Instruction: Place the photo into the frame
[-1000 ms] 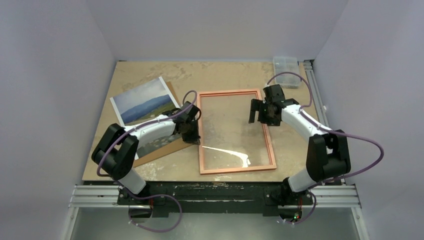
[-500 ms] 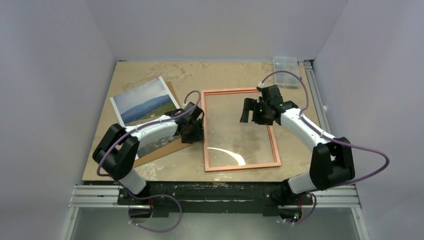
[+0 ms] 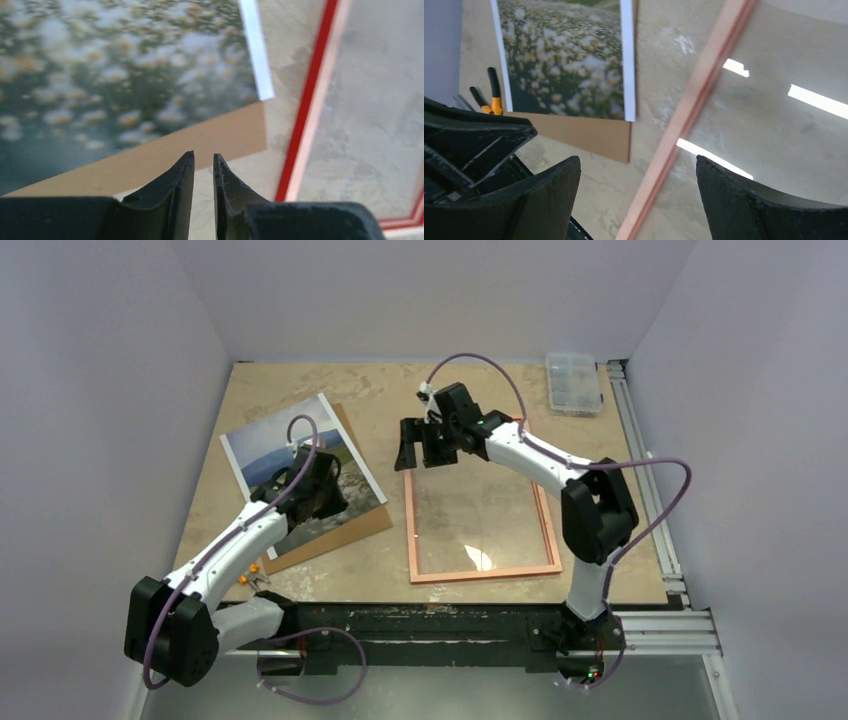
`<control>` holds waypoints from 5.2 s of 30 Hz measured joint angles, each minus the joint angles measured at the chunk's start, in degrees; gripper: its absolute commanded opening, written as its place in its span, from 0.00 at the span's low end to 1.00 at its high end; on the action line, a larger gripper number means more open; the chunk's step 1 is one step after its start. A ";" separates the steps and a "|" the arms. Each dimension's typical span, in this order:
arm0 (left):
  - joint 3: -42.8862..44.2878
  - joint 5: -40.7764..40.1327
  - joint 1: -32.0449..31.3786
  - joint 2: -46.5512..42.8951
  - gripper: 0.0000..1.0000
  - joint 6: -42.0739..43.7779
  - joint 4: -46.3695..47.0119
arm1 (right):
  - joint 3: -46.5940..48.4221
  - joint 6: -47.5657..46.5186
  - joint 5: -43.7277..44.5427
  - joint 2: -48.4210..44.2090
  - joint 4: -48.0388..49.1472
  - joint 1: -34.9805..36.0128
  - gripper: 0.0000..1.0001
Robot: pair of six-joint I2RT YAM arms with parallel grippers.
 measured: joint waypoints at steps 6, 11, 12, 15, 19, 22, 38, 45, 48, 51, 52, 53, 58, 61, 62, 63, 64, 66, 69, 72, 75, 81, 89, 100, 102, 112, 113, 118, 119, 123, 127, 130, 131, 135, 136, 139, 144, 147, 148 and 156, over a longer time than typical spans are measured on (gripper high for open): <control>-2.80 0.35 9.70 2.32 0.06 0.02 -2.12 | 9.44 0.94 -3.63 10.54 0.83 4.04 0.80; -3.34 1.07 12.74 6.73 0.03 -0.31 -3.21 | 13.64 1.53 -5.97 17.97 0.11 5.03 0.78; -3.34 1.11 12.92 7.76 0.02 -0.46 -3.23 | 14.64 1.66 -6.16 19.30 -0.42 5.07 0.78; -3.34 1.25 12.98 10.93 0.00 -0.46 -3.26 | 17.29 1.70 -6.14 22.62 -1.81 5.46 0.78; -3.08 1.44 12.98 14.19 0.00 -0.44 -3.43 | 20.61 1.97 -6.14 25.46 -4.37 6.32 0.76; -2.78 1.55 12.98 14.32 0.00 -0.44 -3.32 | 22.64 2.38 -6.60 27.26 -5.57 7.06 0.75; -2.75 1.66 12.98 14.36 0.00 -0.39 -3.28 | 17.18 10.25 -17.33 27.56 1.29 6.82 0.48; -2.75 1.68 12.98 14.36 0.00 -0.39 -3.26 | 12.83 12.90 -18.10 24.11 4.52 6.95 0.35; -2.75 1.68 12.98 14.36 0.00 -0.37 -3.26 | 12.31 14.32 -19.08 22.88 7.21 7.19 0.33; -2.75 1.68 12.98 14.36 0.00 -0.37 -3.23 | 11.58 15.72 -19.50 22.60 10.08 7.28 0.26; -2.75 1.68 12.98 14.36 0.00 -0.37 -3.23 | 11.26 16.11 -19.63 22.58 10.71 7.30 0.21; -2.75 1.68 12.98 14.36 0.00 -0.37 -3.23 | 10.80 16.55 -19.69 22.60 11.32 7.30 0.14; -2.78 2.58 12.98 14.29 0.08 0.07 -2.84 | 8.92 17.79 -18.75 22.60 12.57 7.23 0.00; -3.43 4.76 12.98 12.96 0.27 0.39 -1.42 | 7.91 17.20 -16.81 22.10 12.02 7.08 0.00; -3.91 5.86 12.98 11.74 0.35 0.68 -0.87 | 7.56 16.83 -16.17 21.64 11.56 6.95 0.00; -4.48 7.04 12.98 9.92 0.42 0.94 -0.55 | 7.21 16.31 -15.41 20.81 10.60 6.75 0.00; -4.85 8.07 12.98 7.85 0.49 1.18 -0.28 | 6.99 15.67 -14.58 19.76 9.55 6.54 0.00; -5.03 9.94 12.98 3.56 0.59 1.29 0.31 | 6.88 14.12 -13.00 16.87 7.39 5.95 0.00; -5.03 12.48 12.98 -2.58 0.67 1.09 1.49 | 6.91 11.41 -10.32 10.71 4.13 4.66 0.00; -5.03 15.50 12.98 -6.67 0.70 0.83 2.45 | 8.17 8.26 -7.15 4.15 0.15 3.06 0.00; -4.92 18.40 12.94 -7.74 0.70 -0.07 3.19 | 11.19 4.66 -3.82 -2.10 -5.07 0.85 0.00; -4.52 21.57 12.46 -8.52 0.70 -1.38 3.78 | 20.79 -2.43 3.08 -11.04 -16.26 -4.76 0.00; -2.75 23.10 9.79 -6.80 0.70 -2.01 5.77 | 28.74 -10.34 19.82 -22.91 -23.39 -6.34 0.00; -2.75 24.79 8.04 -4.87 0.70 -4.17 8.28 | 9.75 -13.97 15.28 -39.04 -12.39 -6.21 0.00; -2.75 25.35 7.98 -4.90 0.71 -5.03 9.16 | 5.49 -13.81 10.47 -38.86 -10.19 -5.81 0.00; -3.58 27.80 7.98 -7.89 0.79 -9.99 13.97 | -15.87 -10.56 -7.19 -32.30 1.55 6.93 0.00; -3.91 28.17 7.98 -8.00 0.79 -10.62 14.56 | -17.70 -9.88 -8.61 -32.26 3.06 7.76 0.00; -7.17 30.03 7.98 -7.45 0.80 -13.53 18.40 | -23.65 -6.54 -14.56 -32.02 11.13 10.58 0.04; -7.65 30.32 7.98 -6.97 0.80 -13.90 18.88 | -24.37 -5.92 -15.65 -31.80 12.81 11.02 0.11; -9.25 31.85 7.98 -3.26 0.80 -14.97 20.72 | -26.43 -3.10 -19.67 -30.08 18.93 12.09 0.49; -10.25 32.70 7.89 0.63 0.79 -15.10 21.35 | -27.76 0.17 -24.41 -26.99 25.11 12.39 0.68; -10.84 32.74 7.48 2.91 0.79 -15.02 21.33 | -28.09 1.86 -25.81 -25.92 26.84 12.39 0.73; -10.97 32.65 7.21 3.61 0.78 -14.97 21.31 | -28.09 2.40 -26.08 -25.90 27.23 12.39 0.74; -11.15 32.50 6.29 7.21 0.75 -14.16 22.10 | -27.87 3.52 -24.41 -26.16 27.17 12.09 0.75; -11.15 32.46 6.10 8.20 0.74 -14.03 22.60 | -27.71 3.69 -23.67 -26.16 26.80 11.69 0.75; -11.10 32.39 5.20 12.55 0.70 -13.97 25.24 | -27.80 5.40 -22.75 -26.21 26.03 8.09 0.75; -9.53 33.18 2.78 19.85 0.62 -14.32 30.34 | -31.47 9.55 -23.08 -27.85 26.93 -3.76 0.75; -7.98 33.51 1.92 22.95 0.52 -14.69 34.01 | -32.92 10.25 -23.30 -29.09 25.97 -8.50 0.75; -7.76 33.62 1.70 23.96 0.49 -15.04 35.47 | -33.00 10.29 -23.50 -29.68 25.31 -9.40 0.75; -7.65 33.73 1.62 26.40 0.19 -15.69 39.39 | -33.00 10.27 -25.05 -32.17 25.00 -11.41 0.75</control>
